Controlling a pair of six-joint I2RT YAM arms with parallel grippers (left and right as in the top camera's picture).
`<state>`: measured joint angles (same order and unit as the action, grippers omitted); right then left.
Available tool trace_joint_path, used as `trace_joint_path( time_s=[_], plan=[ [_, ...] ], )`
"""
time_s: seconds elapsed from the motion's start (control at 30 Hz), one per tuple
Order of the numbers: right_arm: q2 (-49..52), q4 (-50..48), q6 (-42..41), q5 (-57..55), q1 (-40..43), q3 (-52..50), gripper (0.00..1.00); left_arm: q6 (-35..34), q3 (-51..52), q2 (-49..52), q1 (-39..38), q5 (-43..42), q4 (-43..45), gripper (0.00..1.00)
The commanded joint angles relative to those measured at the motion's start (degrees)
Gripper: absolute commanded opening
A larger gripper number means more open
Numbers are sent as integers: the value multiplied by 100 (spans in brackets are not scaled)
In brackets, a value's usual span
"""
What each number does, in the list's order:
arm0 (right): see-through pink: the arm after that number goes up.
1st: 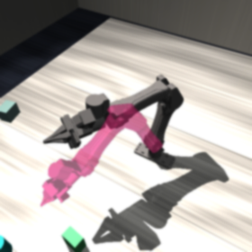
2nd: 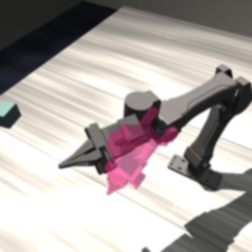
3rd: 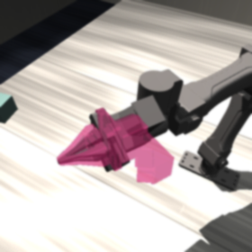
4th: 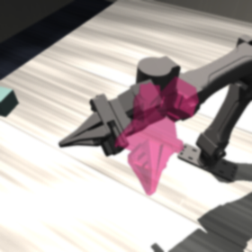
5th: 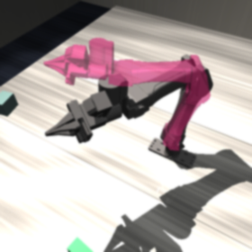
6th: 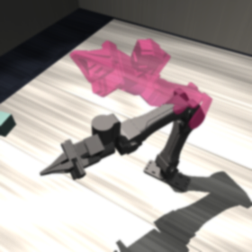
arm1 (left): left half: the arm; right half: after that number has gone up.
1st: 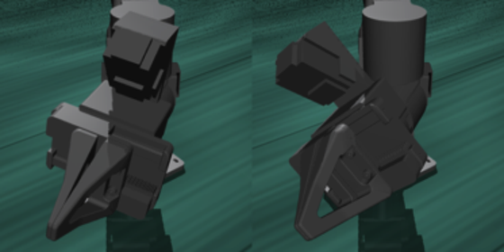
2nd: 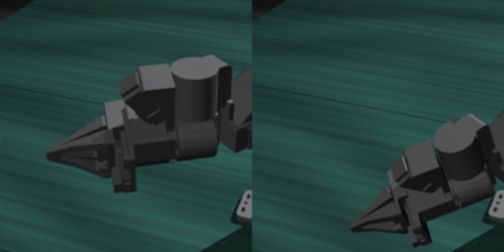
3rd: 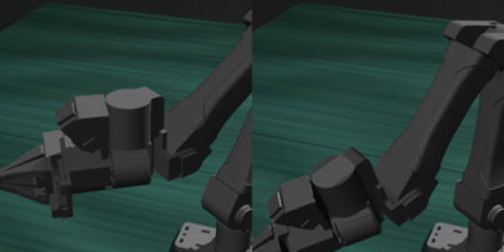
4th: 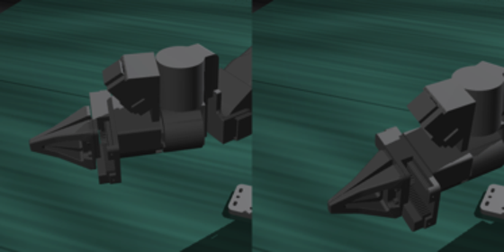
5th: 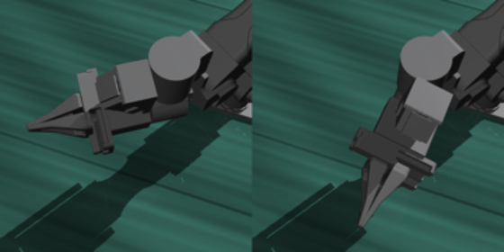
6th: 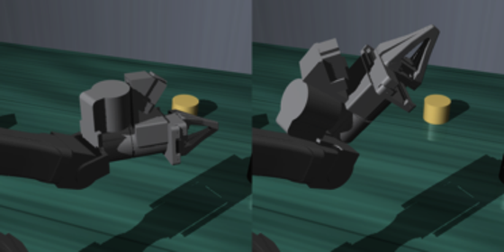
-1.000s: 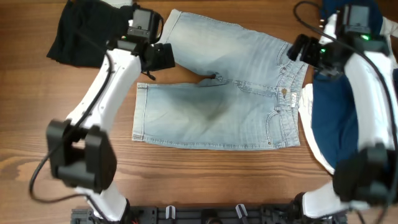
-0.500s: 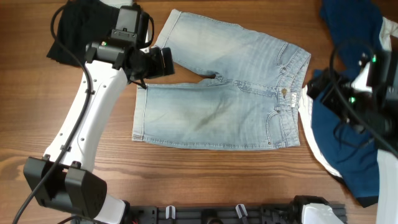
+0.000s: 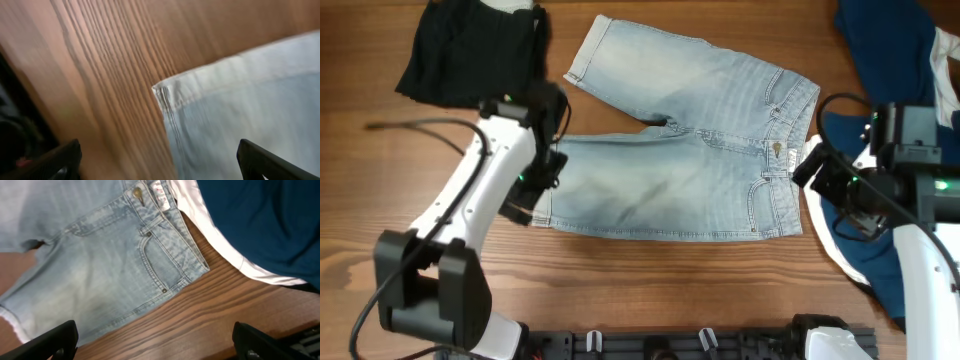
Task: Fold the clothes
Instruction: 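Grasp the bottom leg hem with left gripper and waistband corner with right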
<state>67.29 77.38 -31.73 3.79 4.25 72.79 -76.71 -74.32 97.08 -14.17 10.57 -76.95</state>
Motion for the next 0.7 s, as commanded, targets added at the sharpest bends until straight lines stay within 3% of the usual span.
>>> trace_joint_path(
  time_s=[0.0, 0.17, 0.37, 0.4, 0.43, 0.5, 0.67],
  plan=[
    [11, -214, -103, -103, -13, -356, 100, -435, 977, 42, 20, -382, 844, 100],
    [22, -520, -129, -83, -13, -758, 99, -433, 1694, 42, 20, -697, 1893, 99],
    [37, -1021, -302, -66, -13, -1443, 94, -459, 2017, 42, 20, -466, 2380, 75],
    [37, -1119, -297, -31, -13, -1554, 94, -457, 2057, 42, 20, -466, 2435, 70],
    [37, -1237, -299, 11, -13, -1683, 94, -457, 2135, 42, 20, -450, 2562, 57],
    [37, -1401, -323, 26, -13, -1864, 94, -457, 2308, 42, 20, -356, 2824, 49],
    [37, -1545, -341, 22, -13, -2011, 92, -476, 2669, 42, 20, -192, 3246, 50]
  ],
)
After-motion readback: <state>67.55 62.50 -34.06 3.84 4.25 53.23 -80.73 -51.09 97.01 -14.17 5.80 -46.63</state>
